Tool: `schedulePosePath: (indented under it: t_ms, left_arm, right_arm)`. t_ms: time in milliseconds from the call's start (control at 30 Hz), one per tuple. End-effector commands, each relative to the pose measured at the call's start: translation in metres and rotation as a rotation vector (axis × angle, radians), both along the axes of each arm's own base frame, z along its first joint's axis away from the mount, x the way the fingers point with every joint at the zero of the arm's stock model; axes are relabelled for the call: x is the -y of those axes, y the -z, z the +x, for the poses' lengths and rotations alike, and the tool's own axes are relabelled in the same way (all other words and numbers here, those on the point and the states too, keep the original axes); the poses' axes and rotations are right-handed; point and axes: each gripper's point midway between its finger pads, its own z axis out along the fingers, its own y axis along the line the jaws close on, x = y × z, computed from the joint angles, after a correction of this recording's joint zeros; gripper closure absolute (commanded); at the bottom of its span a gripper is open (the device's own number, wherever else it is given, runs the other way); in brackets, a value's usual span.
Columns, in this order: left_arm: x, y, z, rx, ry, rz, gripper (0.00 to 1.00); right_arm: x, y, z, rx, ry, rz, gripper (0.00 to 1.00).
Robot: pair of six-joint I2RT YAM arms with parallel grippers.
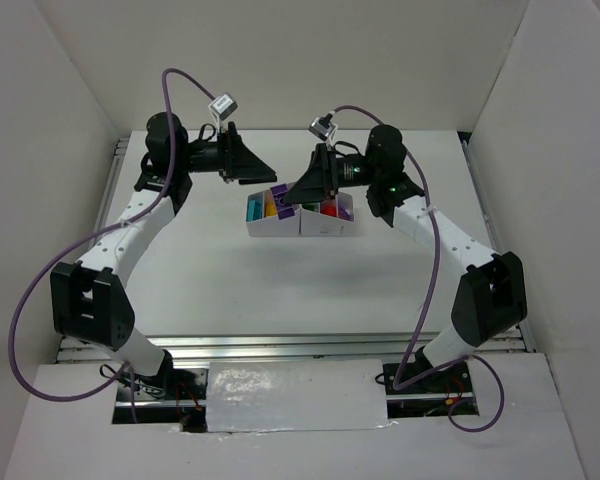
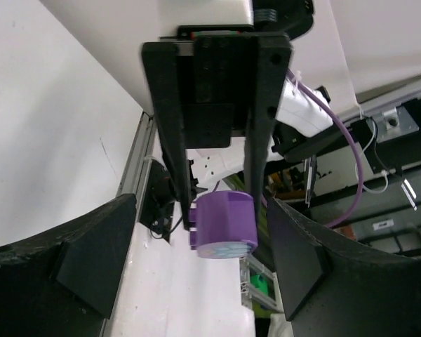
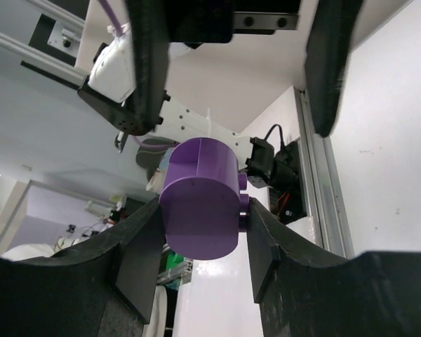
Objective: Sort the legos into containers by color
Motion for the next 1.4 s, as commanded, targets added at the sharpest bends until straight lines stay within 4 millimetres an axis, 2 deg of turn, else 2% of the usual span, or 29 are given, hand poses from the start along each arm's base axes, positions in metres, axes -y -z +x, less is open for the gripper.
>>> schedulePosePath:
  t_ms: [0, 233, 433, 600, 633, 800, 933, 1067, 1200, 1300, 1367]
  left_arm:
    - [0.004, -0.014, -0.013, 0.085, 0.077, -0.036, 0.13]
    - [0.013, -0.018, -0.020, 0.088, 0.134, -0.056, 0.17]
    - [0.016, -0.011, -0.016, 0.068, 0.130, -0.036, 0.17]
    - [0.016, -0.007, -0.016, 0.056, 0.130, -0.030, 0.24]
    - [0.016, -0.008, -0.016, 0.058, 0.130, -0.030, 0.29]
    - [0.017, -0.006, -0.015, 0.049, 0.134, -0.030, 0.37]
    - [0.020, -0.006, -0.016, 0.050, 0.142, -0.032, 0.47]
    - [0.022, -0.006, -0.016, 0.050, 0.152, -0.030, 0.37]
    - [0.022, -0.004, -0.014, 0.042, 0.154, -0.030, 0.38]
    - [0.023, -0.004, -0.014, 0.044, 0.157, -0.032, 0.32]
    - [0.023, -0.004, -0.014, 0.042, 0.159, -0.032, 0.36]
  right_arm:
    - [0.002, -0.006, 0.006, 0.077, 0.048, 0.002, 0.99]
    - [0.001, -0.003, 0.021, 0.070, 0.119, -0.004, 0.99]
    - [0.004, -0.014, 0.024, 0.097, 0.124, 0.023, 0.98]
    - [0.011, -0.016, 0.026, 0.112, 0.140, 0.029, 0.98]
    - [0.013, -0.016, 0.027, 0.110, 0.146, 0.027, 0.98]
    - [0.014, -0.014, 0.028, 0.109, 0.152, 0.027, 0.98]
    - [0.015, -0.015, 0.029, 0.116, 0.160, 0.027, 0.98]
    - [0.015, -0.015, 0.031, 0.118, 0.177, 0.024, 0.98]
    - [0.017, -0.017, 0.037, 0.125, 0.204, 0.025, 0.98]
    - [0.019, -0.020, 0.040, 0.131, 0.216, 0.030, 0.98]
    - [0.020, -0.022, 0.042, 0.135, 0.219, 0.032, 0.98]
